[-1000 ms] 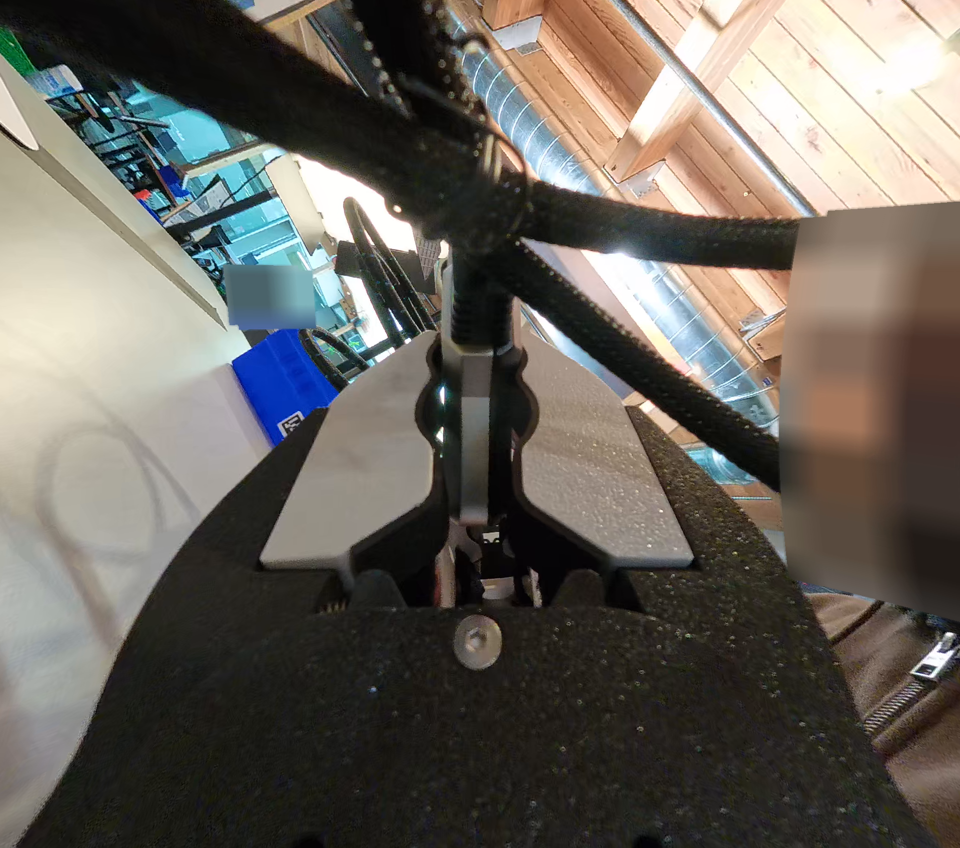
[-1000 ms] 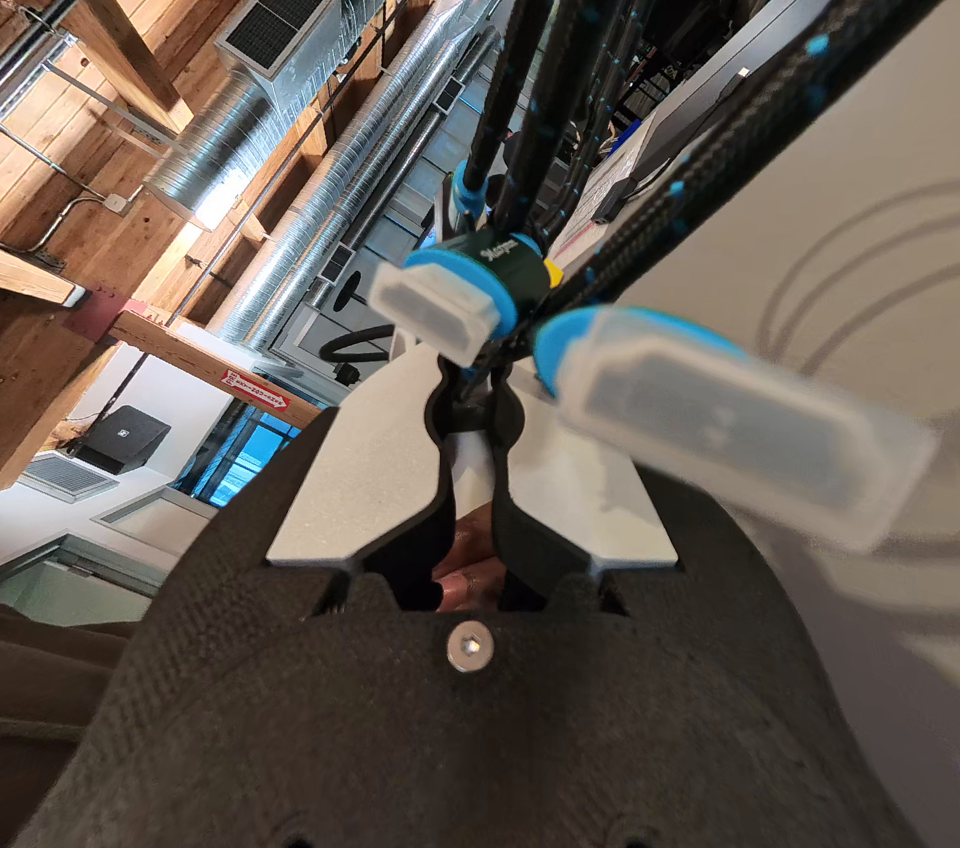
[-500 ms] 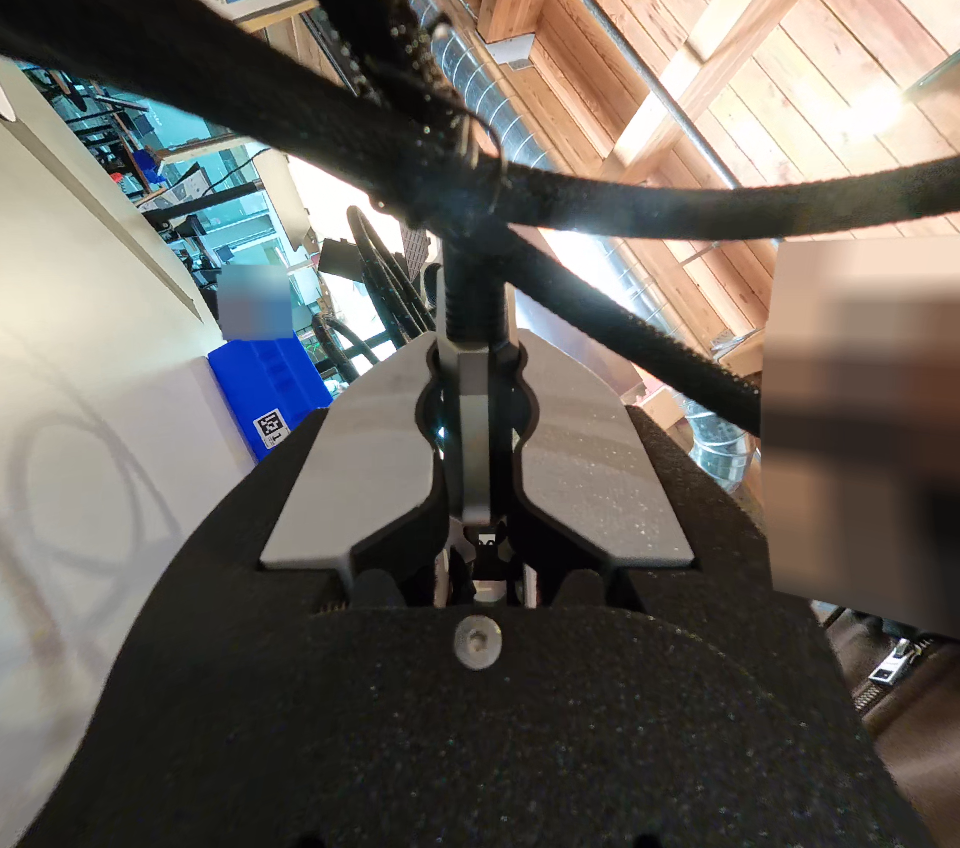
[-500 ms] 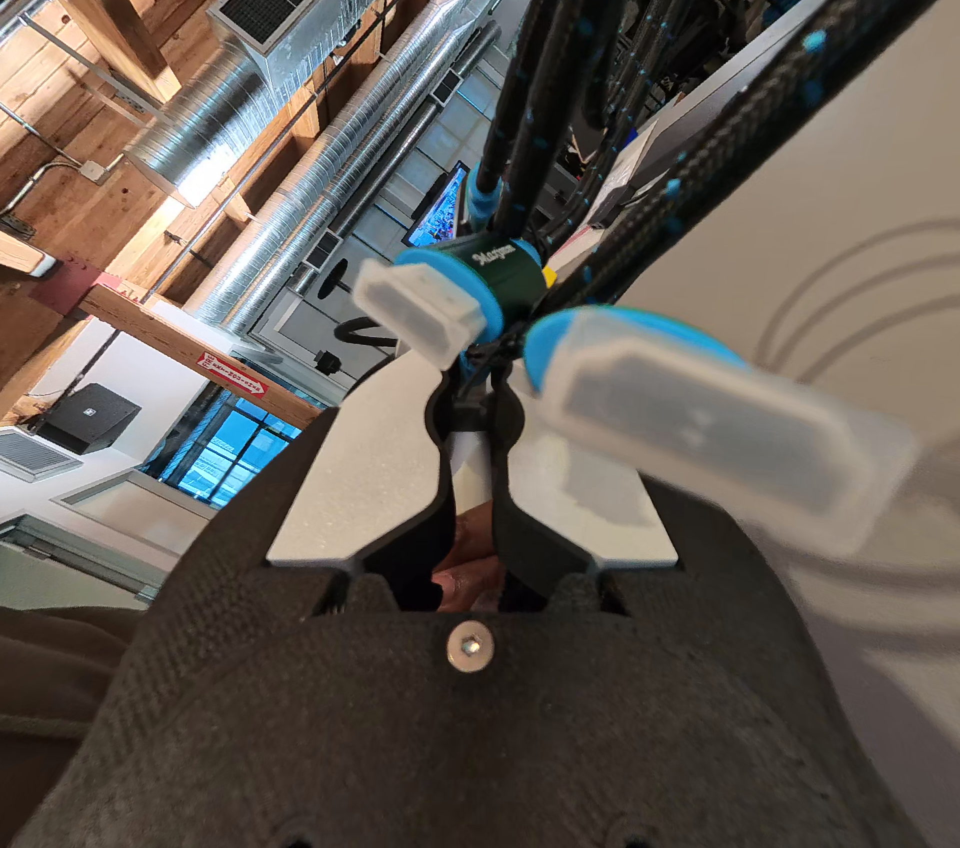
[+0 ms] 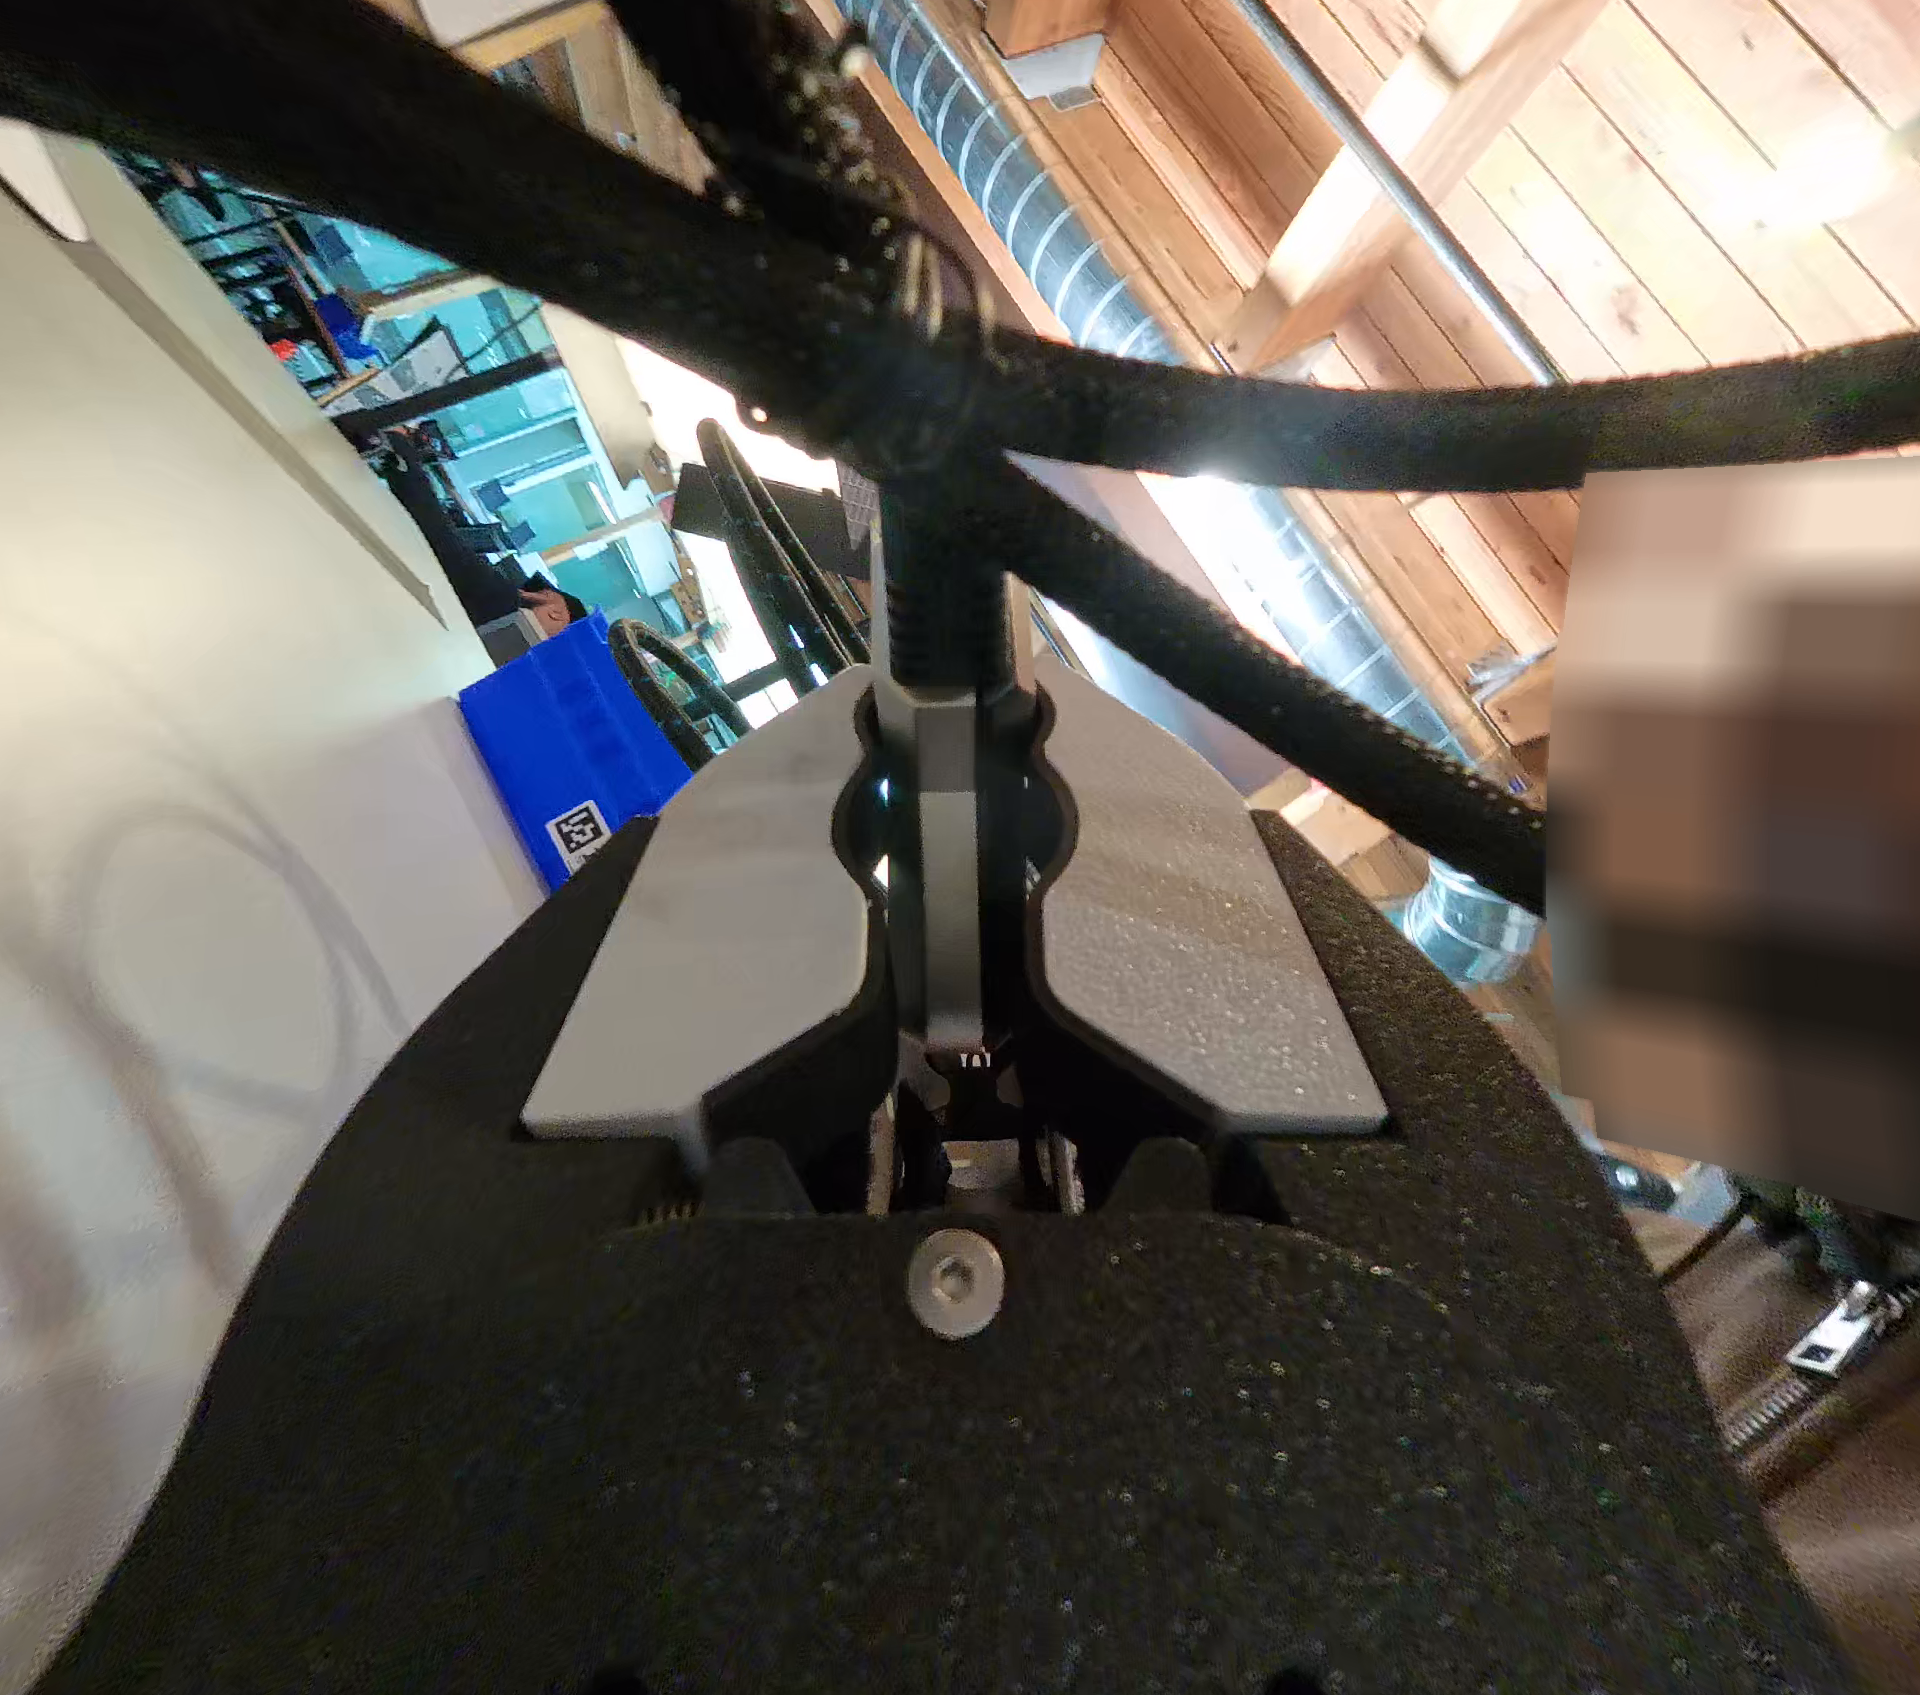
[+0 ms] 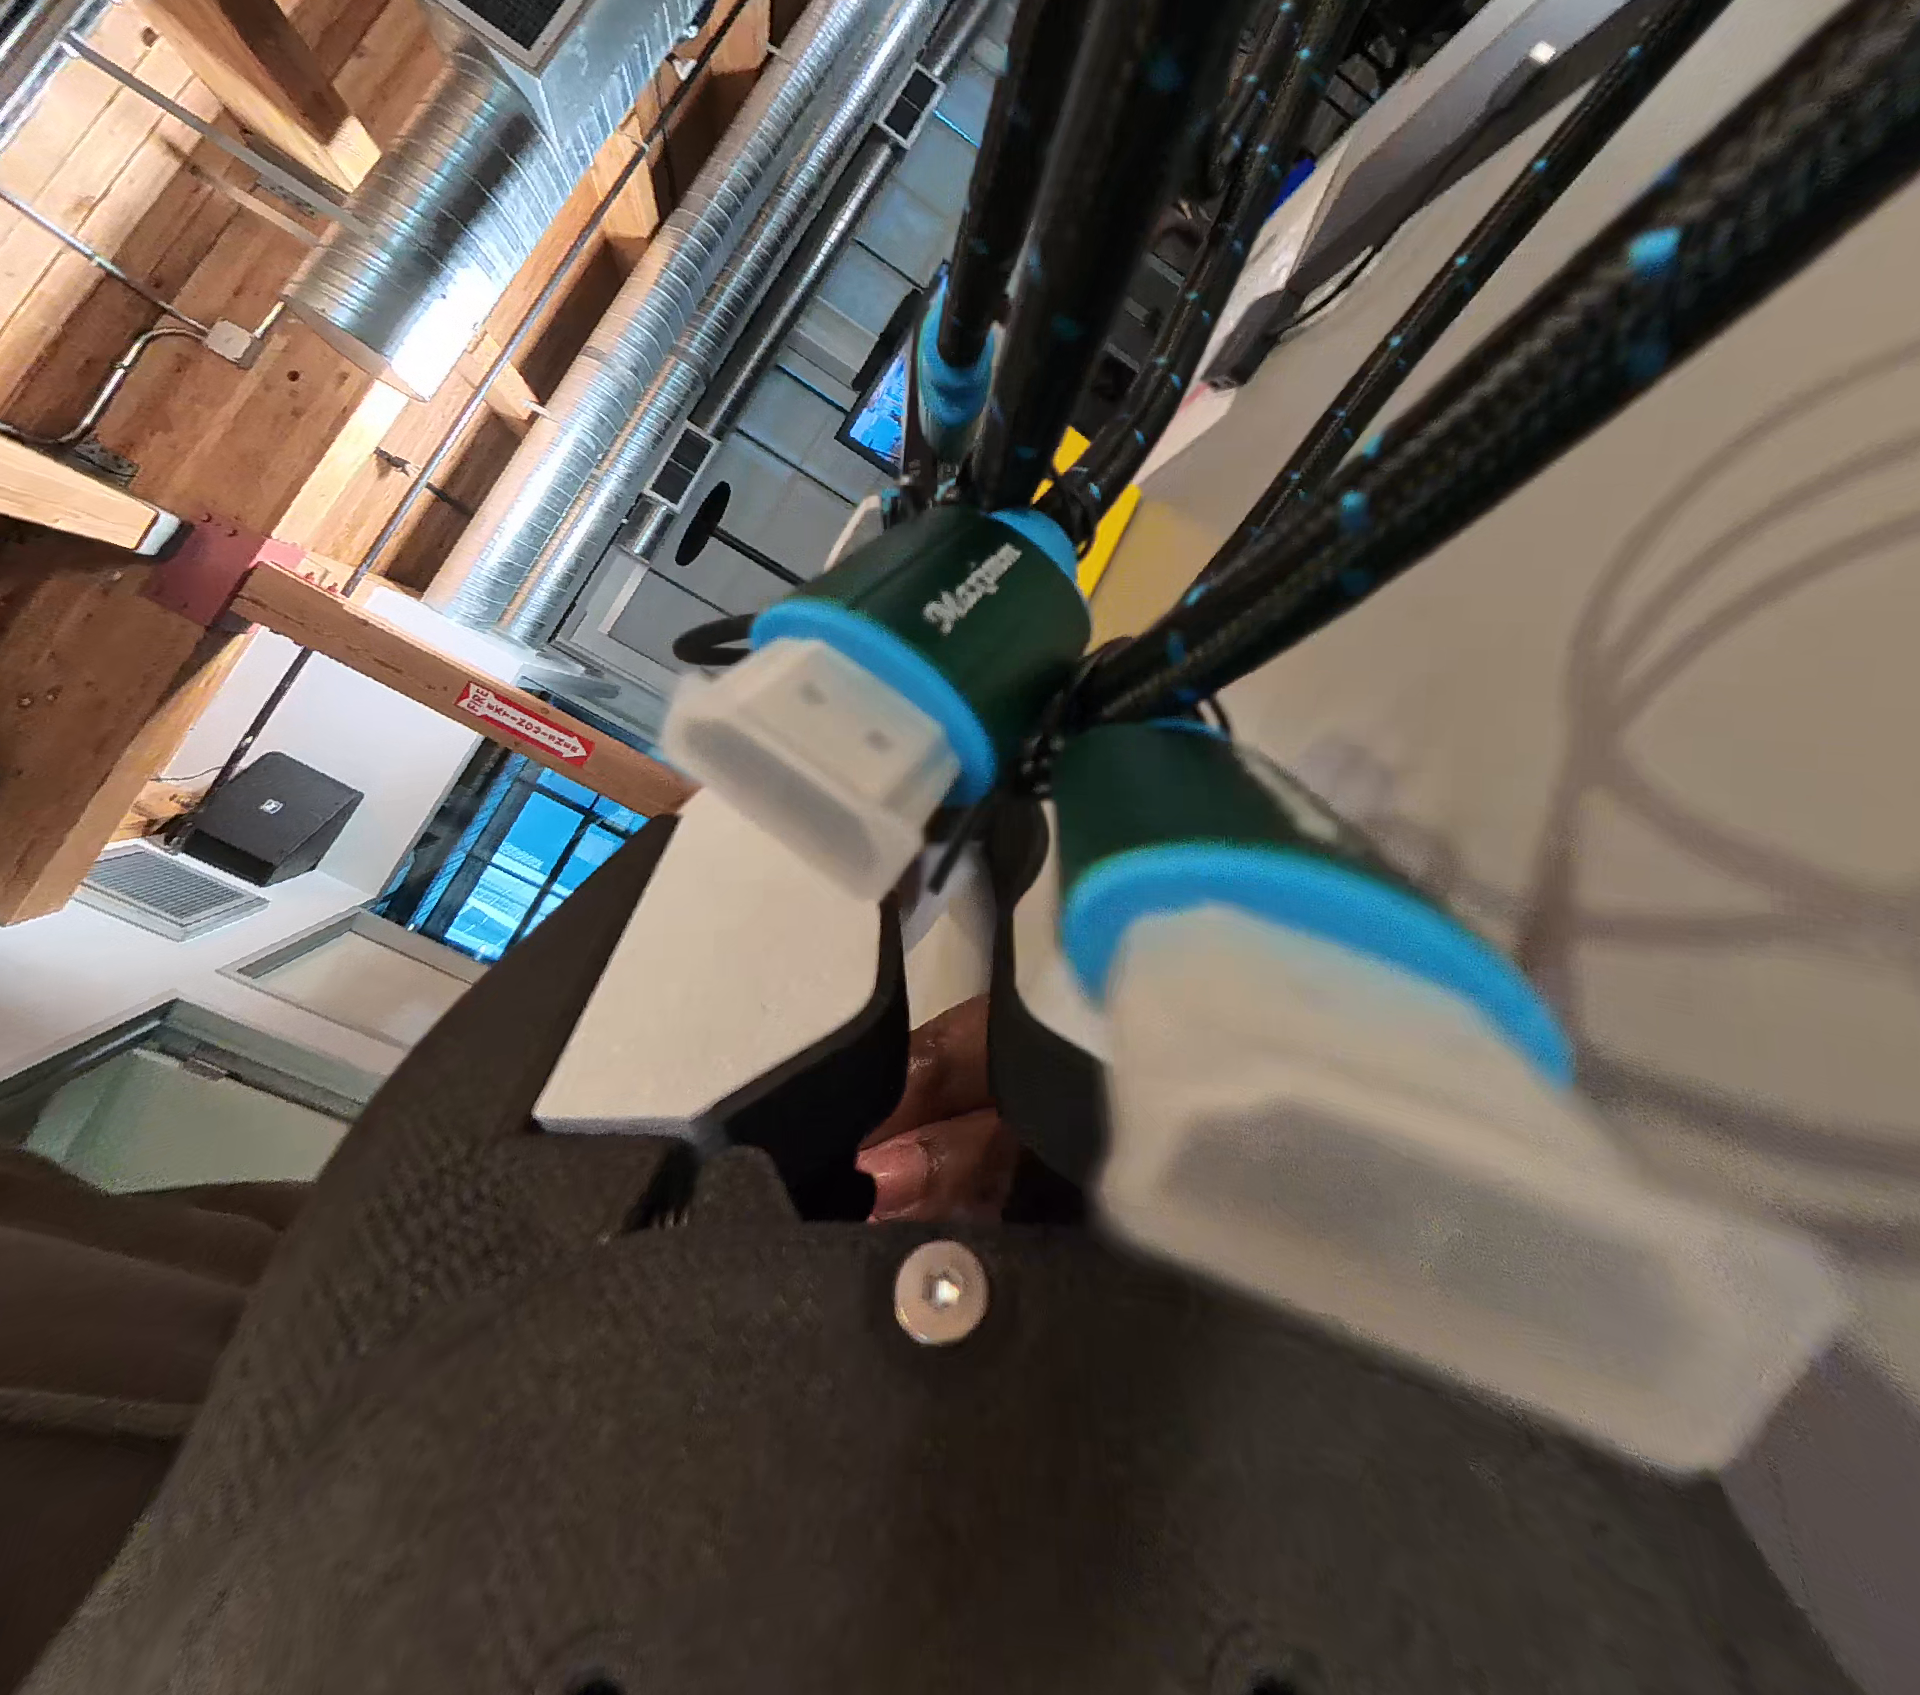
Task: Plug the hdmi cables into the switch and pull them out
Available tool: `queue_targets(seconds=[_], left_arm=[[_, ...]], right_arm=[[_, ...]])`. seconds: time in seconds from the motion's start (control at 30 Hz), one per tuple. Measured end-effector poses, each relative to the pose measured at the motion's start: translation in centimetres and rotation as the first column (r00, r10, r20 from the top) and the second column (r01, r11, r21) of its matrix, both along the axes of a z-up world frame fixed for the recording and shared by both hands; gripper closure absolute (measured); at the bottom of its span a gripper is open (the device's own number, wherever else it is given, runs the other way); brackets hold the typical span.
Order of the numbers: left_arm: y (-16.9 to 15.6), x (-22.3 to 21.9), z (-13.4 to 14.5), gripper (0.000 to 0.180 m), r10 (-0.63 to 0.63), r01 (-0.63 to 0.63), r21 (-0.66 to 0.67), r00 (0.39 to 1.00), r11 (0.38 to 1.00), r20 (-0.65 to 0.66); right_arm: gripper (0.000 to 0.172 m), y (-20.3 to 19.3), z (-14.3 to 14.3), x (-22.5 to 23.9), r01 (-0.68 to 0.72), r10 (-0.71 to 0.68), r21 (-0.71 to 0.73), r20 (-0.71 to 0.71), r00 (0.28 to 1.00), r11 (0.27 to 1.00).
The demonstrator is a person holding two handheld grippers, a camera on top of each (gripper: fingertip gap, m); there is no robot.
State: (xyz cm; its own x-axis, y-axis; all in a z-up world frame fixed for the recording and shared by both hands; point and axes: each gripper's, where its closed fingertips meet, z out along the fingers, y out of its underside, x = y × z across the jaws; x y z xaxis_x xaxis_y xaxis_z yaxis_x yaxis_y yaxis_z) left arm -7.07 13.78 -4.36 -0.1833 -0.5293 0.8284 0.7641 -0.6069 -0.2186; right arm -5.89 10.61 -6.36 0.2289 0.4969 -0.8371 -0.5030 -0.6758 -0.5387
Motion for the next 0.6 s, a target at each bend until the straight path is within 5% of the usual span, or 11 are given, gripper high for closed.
queue_targets(seconds=[0.6], left_arm=[[0.3, 0.4, -1.5, 0.158, -0.007, 0.001, -0.057, 0.996, 0.998, -0.092]], right_arm=[[0.161, 0.1, -1.4, 0.8, -0.016, 0.01, -0.072, -0.075, 0.997, 0.997]])
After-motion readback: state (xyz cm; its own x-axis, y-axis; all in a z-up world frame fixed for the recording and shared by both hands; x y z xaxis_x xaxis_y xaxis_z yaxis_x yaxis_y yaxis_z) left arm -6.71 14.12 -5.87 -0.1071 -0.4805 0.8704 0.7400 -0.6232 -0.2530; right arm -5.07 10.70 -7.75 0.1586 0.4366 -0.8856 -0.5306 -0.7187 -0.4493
